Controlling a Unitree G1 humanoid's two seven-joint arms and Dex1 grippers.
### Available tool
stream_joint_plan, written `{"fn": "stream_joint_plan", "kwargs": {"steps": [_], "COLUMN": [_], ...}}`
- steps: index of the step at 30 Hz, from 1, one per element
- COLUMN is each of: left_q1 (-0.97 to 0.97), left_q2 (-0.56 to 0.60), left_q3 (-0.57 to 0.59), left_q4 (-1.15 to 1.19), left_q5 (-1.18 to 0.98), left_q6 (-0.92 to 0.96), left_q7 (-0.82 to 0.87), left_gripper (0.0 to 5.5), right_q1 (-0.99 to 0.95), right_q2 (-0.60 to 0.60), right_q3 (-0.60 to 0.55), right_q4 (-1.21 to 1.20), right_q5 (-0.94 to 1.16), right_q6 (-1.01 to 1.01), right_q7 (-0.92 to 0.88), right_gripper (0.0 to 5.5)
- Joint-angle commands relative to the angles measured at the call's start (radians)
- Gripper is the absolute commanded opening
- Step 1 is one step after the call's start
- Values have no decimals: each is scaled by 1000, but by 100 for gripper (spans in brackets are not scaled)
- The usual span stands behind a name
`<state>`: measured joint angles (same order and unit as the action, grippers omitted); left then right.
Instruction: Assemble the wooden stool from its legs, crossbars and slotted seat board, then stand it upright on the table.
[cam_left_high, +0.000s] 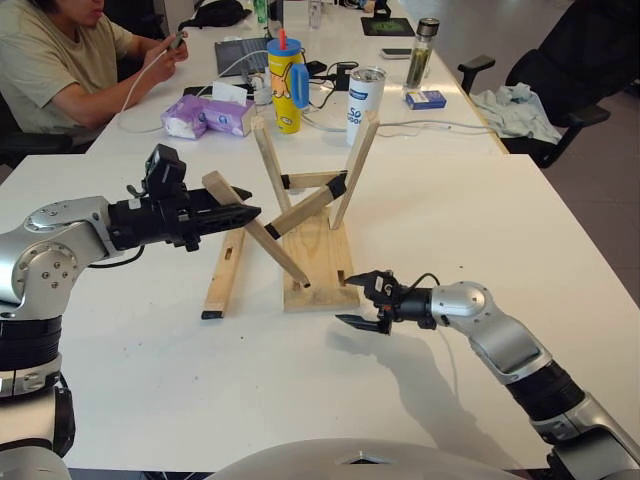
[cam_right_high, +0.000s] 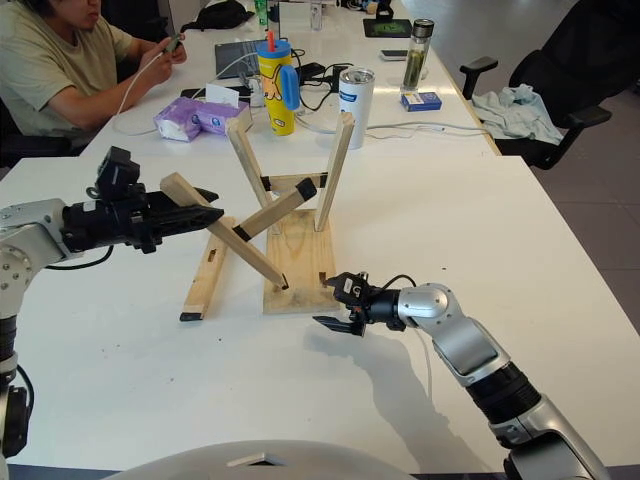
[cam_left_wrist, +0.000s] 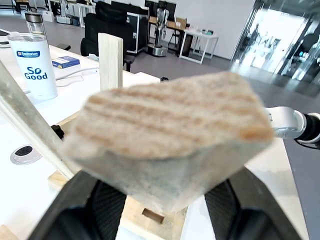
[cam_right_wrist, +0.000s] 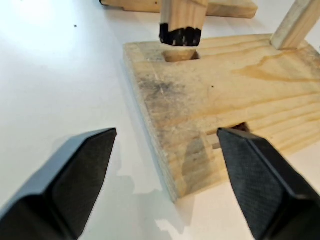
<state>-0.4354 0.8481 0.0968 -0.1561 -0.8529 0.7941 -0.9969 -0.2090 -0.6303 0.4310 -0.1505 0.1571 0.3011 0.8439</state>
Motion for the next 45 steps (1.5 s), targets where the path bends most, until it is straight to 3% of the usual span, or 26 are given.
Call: {"fn": "stream_joint_plan", "kwargs": {"steps": [1,13,20,32,39,45], "left_q1": [-37,-102,-119,-66,-45,180], "left_q2": [22,40,106,23,44,115], "left_q3": [-18,-195,-325,-323,-209,-126], "left_q4": [20,110,141,64,81,31], "left_q5": [57,299,434,396,386,431], "left_q6": [-28,-170,-247,-197,-150,-170], "left_q7": [-50,-210,-342,-259,-161,-107], "left_gripper": [202,202,202,202,320,403], "right_q1": [5,-1,-12,-21,-7,21], "right_q2": [19,26,34,98,108,129], "right_q3": [8,36,39,33,43,50], "right_q4": [12,36,62,101,127,118], "right_q5": [-31,-69,-87,-108,-122,-120], "right_q6": [-12,22,56,111,172,215], "right_q7": [17,72,91,37,2,-42], "right_gripper": [375,375,375,375,375,375]}}
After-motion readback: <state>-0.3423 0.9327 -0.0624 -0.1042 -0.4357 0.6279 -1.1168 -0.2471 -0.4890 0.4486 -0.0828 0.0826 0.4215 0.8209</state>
